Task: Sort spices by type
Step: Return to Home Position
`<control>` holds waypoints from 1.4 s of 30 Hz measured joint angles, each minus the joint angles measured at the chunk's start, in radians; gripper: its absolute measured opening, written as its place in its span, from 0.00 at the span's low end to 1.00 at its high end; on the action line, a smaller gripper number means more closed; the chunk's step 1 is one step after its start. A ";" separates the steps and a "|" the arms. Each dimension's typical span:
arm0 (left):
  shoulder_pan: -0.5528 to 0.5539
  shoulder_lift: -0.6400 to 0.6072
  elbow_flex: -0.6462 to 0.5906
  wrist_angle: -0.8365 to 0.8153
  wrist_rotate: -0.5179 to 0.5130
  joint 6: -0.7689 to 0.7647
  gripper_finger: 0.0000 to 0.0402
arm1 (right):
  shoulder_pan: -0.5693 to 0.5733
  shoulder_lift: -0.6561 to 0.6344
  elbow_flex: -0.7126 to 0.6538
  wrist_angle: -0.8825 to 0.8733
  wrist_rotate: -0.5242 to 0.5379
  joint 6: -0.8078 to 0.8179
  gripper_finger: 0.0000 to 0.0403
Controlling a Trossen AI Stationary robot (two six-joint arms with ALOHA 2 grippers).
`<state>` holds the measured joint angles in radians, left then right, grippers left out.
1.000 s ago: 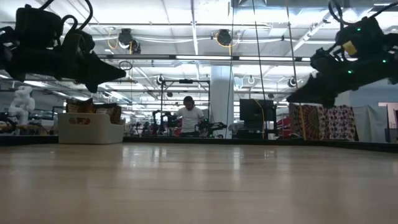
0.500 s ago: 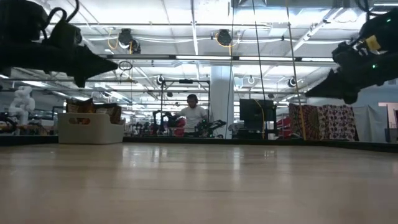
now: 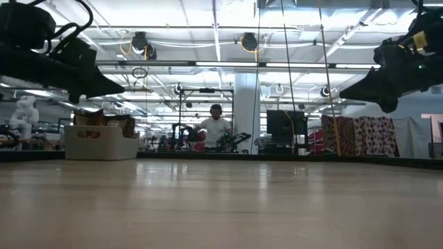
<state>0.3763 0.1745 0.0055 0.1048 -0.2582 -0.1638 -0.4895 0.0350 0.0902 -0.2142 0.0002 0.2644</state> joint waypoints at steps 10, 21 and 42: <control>0.000 0.000 0.000 -0.011 -0.031 0.015 0.09 | 0.000 0.001 0.000 0.000 -0.001 0.012 0.00; 0.000 0.000 -0.001 -0.010 -0.028 0.015 0.10 | 0.000 0.001 0.000 0.000 -0.002 0.012 0.00; 0.000 0.000 -0.001 -0.010 -0.027 0.014 0.10 | 0.000 0.001 0.000 0.000 -0.002 0.012 0.00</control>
<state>0.3763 0.1741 0.0044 0.0952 -0.2848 -0.1493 -0.4892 0.0357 0.0898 -0.2140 -0.0013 0.2760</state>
